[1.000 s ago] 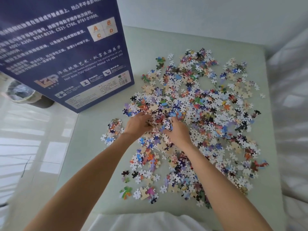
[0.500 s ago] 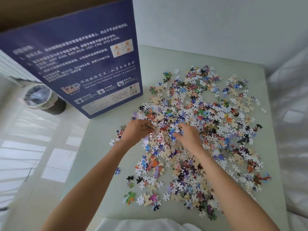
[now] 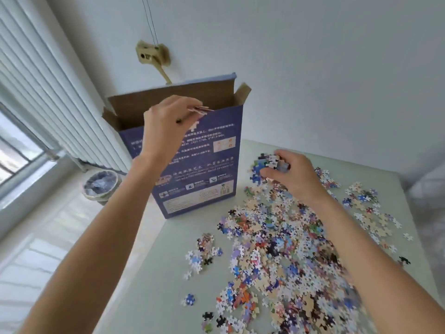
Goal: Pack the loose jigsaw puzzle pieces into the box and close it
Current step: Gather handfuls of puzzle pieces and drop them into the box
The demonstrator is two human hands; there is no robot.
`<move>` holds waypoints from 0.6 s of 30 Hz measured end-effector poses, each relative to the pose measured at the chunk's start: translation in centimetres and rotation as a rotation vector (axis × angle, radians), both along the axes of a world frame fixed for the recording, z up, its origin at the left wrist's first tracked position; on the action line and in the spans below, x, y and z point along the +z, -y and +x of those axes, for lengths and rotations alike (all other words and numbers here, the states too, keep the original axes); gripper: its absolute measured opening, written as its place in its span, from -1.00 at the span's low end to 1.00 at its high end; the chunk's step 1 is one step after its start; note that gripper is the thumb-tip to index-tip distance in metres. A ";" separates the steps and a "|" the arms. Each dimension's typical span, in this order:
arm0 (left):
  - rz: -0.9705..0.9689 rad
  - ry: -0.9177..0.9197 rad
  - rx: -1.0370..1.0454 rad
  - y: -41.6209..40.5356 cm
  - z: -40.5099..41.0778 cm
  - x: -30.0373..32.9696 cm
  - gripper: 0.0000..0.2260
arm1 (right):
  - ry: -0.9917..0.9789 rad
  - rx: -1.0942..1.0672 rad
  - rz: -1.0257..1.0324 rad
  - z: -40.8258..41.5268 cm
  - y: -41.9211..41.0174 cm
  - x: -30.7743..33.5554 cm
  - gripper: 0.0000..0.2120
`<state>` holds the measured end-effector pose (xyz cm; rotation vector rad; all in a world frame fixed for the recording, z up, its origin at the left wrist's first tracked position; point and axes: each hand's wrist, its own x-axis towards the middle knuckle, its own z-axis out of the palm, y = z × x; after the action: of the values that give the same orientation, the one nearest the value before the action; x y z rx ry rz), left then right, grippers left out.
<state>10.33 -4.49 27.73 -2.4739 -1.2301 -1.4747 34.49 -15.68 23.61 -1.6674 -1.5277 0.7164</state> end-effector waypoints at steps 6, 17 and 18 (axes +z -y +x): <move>0.038 -0.192 0.018 -3.8 -2.0 1.3 -0.85 | -0.073 0.106 0.180 -1.3 -6.0 3.9 -0.82; -0.258 -0.301 0.043 -5.6 -3.0 0.6 -0.84 | 0.565 0.374 0.432 -5.7 -14.8 8.0 -0.76; -0.279 -0.318 0.045 -5.6 -3.0 0.7 -0.83 | 0.618 0.394 0.398 -5.8 -15.3 7.8 -0.75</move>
<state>7.32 1.10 28.39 -2.6888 -1.4952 -0.9009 28.67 -0.38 31.37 -1.3516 -2.2958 0.0467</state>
